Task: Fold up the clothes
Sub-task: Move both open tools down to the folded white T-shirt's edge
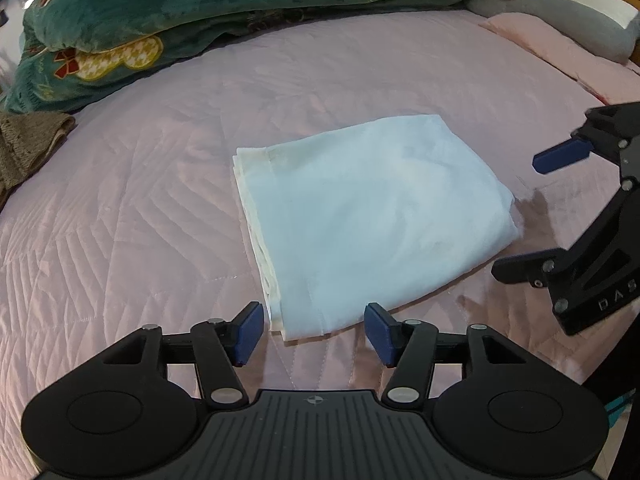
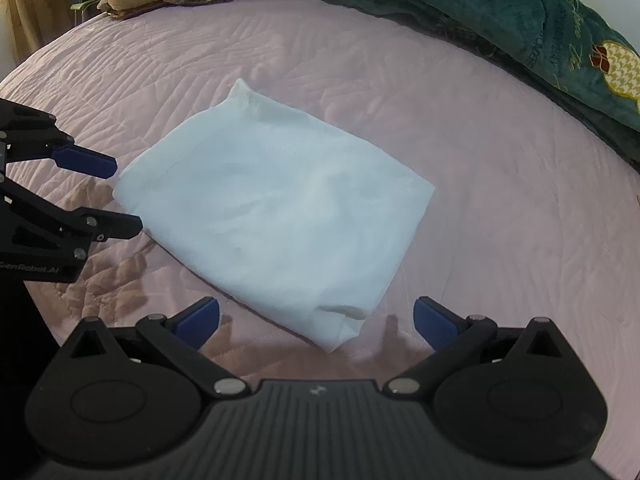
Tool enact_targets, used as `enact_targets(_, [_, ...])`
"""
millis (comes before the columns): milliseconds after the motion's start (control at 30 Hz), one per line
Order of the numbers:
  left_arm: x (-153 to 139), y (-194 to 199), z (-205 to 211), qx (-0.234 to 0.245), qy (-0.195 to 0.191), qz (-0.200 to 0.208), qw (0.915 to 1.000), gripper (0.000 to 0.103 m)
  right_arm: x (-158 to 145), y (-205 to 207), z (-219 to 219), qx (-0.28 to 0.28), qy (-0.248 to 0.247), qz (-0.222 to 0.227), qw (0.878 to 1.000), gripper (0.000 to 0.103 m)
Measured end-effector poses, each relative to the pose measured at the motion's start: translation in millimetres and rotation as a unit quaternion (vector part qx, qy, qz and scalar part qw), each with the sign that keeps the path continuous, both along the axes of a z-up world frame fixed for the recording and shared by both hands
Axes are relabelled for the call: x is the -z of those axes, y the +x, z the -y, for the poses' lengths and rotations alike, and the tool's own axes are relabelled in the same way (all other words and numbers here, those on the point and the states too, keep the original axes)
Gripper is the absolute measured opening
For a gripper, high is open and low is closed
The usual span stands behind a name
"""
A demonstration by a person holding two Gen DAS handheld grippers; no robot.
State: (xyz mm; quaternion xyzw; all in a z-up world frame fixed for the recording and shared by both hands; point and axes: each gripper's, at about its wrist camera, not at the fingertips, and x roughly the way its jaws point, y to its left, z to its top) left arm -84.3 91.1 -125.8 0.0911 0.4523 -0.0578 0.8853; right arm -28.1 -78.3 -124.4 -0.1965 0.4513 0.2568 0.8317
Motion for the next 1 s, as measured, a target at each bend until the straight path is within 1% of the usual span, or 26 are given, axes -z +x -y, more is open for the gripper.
enact_targets(167, [3, -6, -3, 0.012, 0.018, 0.002, 0.9998, 0.06, 1, 0, -1, -0.005, -0.005, 0.003, 1.0, 0.103])
enact_targets(300, [3, -7, -9, 0.022, 0.016, 0.0, 0.9996, 0.061, 4, 1, 0, -0.009, -0.004, -0.004, 1.0, 0.103])
enact_targets(400, [6, -4, -15, 0.016, -0.014, -0.009, 0.9997, 0.061, 5, 3, 3, -0.006, 0.013, -0.016, 1.0, 0.103])
enact_targets(500, [9, -4, -12, 0.011, -0.016, -0.004, 0.9998, 0.061, 5, 2, 5, -0.008, 0.028, -0.019, 0.999, 0.103])
enact_targets(633, [9, -4, -8, 0.008, -0.024, 0.001, 0.9997, 0.061, 4, 2, 5, -0.011, 0.026, -0.015, 0.999, 0.103])
enact_targets(733, [7, -5, -8, 0.002, -0.025, 0.006, 0.9997, 0.061, 2, 3, 3, -0.006, 0.021, -0.003, 1.0, 0.103])
enact_targets(833, [6, -7, -8, -0.004, -0.026, 0.011, 0.9996, 0.061, -2, -2, 1, -0.006, 0.009, 0.026, 1.0, 0.103])
enact_targets(900, [4, -9, -10, -0.008, -0.029, 0.016, 0.9994, 0.061, -7, -7, 2, -0.01, 0.015, 0.044, 0.999, 0.103])
enact_targets(1000, [5, -10, -13, -0.015, -0.04, 0.019, 0.9989, 0.061, -10, -10, 2, -0.017, 0.015, 0.058, 0.998, 0.103])
